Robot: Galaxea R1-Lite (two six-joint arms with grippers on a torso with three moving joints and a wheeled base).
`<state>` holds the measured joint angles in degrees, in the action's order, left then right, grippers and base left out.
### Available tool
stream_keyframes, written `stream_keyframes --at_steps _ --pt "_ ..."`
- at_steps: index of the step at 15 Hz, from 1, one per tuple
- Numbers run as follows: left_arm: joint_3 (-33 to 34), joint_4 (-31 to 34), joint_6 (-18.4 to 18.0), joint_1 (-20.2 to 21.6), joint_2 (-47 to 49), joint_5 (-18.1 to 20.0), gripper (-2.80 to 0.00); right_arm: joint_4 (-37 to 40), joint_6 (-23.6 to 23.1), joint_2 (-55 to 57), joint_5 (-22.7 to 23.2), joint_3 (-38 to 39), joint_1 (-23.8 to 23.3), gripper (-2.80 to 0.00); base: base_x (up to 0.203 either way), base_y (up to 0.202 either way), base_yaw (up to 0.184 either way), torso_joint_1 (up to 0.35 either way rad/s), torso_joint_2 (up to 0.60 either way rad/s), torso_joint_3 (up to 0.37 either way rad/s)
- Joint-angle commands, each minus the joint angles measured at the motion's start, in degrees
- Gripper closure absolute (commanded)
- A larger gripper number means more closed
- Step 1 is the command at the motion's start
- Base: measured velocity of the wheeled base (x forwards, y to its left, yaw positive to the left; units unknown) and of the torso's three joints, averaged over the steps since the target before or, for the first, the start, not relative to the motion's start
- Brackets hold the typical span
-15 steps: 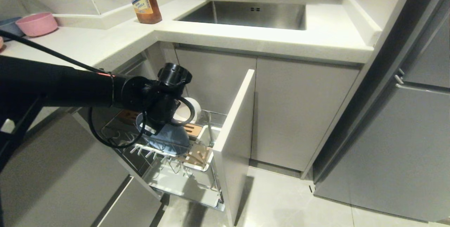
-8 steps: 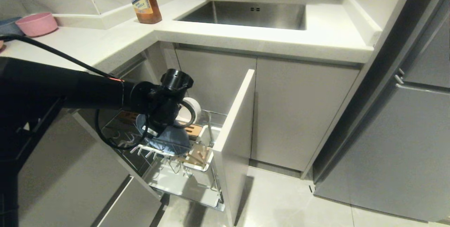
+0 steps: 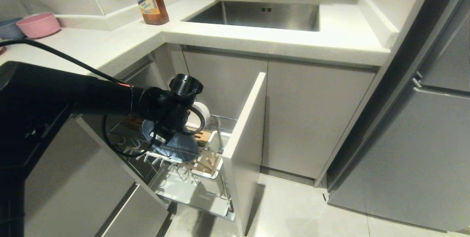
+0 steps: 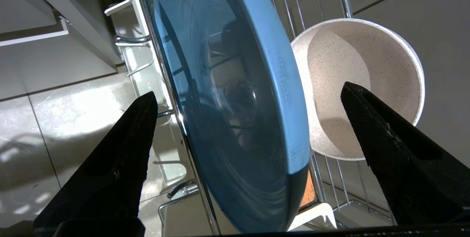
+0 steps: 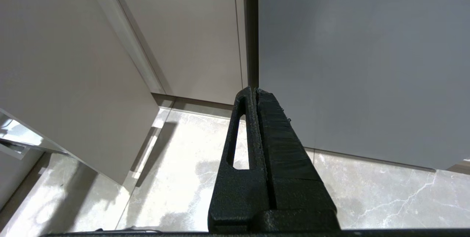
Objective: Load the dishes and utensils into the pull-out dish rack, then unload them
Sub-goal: Take the plate out of the cupboard
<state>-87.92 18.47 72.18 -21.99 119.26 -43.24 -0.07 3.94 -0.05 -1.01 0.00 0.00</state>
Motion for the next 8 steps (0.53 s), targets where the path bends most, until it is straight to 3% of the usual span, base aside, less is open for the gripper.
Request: stream_keyframes --at_steps 1,4,5,8 --pt "-0.06 0.08 0.42 0.02 0.10 -0.27 -2.80 -0.01 0.02 0.05 -0.04 0.00 0.00 0.00 0.000 0.000 0.000 0.000 0.00 0.000" --pt "-0.06 0.08 0.42 0.02 0.27 -0.27 -2.80 -0.01 0.02 0.05 0.04 0.00 0.00 0.00 0.000 0.000 0.000 0.000 0.00 0.000" --pt "-0.06 0.08 0.42 0.02 0.27 -0.27 0.00 -0.01 0.02 0.05 0.01 0.00 0.00 0.00 0.000 0.000 0.000 0.000 0.00 0.000" --pt "-0.06 0.25 0.42 -0.07 0.09 -0.35 0.00 -0.01 0.02 0.05 -0.04 0.00 0.00 0.00 0.000 0.000 0.000 0.000 0.00 0.000"
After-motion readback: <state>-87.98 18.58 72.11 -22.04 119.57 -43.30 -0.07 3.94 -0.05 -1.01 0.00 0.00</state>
